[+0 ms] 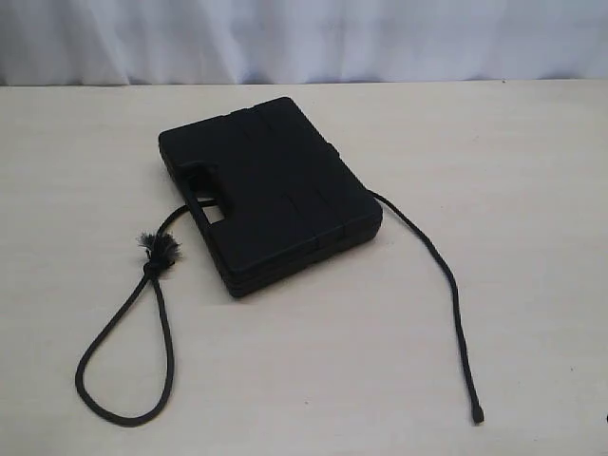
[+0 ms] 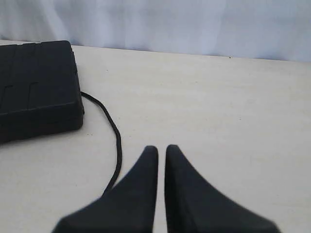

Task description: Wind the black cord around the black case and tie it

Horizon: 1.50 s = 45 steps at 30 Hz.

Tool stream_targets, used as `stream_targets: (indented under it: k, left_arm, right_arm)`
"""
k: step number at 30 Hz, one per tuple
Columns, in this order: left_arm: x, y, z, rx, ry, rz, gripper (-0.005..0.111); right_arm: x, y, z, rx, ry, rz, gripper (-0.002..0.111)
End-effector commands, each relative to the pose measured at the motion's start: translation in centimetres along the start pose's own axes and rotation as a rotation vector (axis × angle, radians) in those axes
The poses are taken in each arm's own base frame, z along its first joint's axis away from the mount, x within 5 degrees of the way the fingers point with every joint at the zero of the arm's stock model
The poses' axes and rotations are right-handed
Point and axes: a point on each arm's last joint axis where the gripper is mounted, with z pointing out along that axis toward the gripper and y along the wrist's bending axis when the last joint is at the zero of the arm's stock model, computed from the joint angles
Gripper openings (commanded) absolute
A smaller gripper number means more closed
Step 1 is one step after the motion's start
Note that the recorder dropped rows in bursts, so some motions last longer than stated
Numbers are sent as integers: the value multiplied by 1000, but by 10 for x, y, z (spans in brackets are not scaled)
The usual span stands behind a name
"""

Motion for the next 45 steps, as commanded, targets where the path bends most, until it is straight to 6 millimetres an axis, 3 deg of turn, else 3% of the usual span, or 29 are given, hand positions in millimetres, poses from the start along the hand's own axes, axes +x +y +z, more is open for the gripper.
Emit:
stream_targets:
  k: [1,4,13,20,24,28,31,34,36,40,45]
  left_arm:
    - [0,0,0,-2,-13,22,0]
    - [-6,1,0,-17,-78,48,0]
    - [-35,8,-8,5,-422,-438,0]
    - [-42,13,-12,-17,-516,-495,0]
    - [-50,18,-18,-2,-652,-645,0]
    - [-68,14,-33,118,-895,-613,0]
    - [-83,3,-53,277,-1132,-477,0]
    - [-108,-2,-56,313,-1143,-394,0]
    - [-131,-1,-51,304,-1103,-407,0]
    - [-171,0,-19,286,-974,-394,0]
    - [-199,-2,28,287,-845,-344,0]
  right_arm:
    - [0,0,0,4,-2,-6,5]
    - [0,0,0,4,-2,-6,5]
    - [0,0,0,4,-2,-6,5]
    - [0,-1,0,14,-2,-47,5]
    - [0,-1,0,14,-2,-47,5]
    - [0,-1,0,14,-2,-47,5]
    - [0,-1,0,14,-2,-47,5]
    - [0,-1,0,14,-2,-47,5]
    - [0,-1,0,14,-2,-47,5]
    - [0,-1,0,14,-2,-47,5]
    - [0,-1,0,14,-2,-47,5]
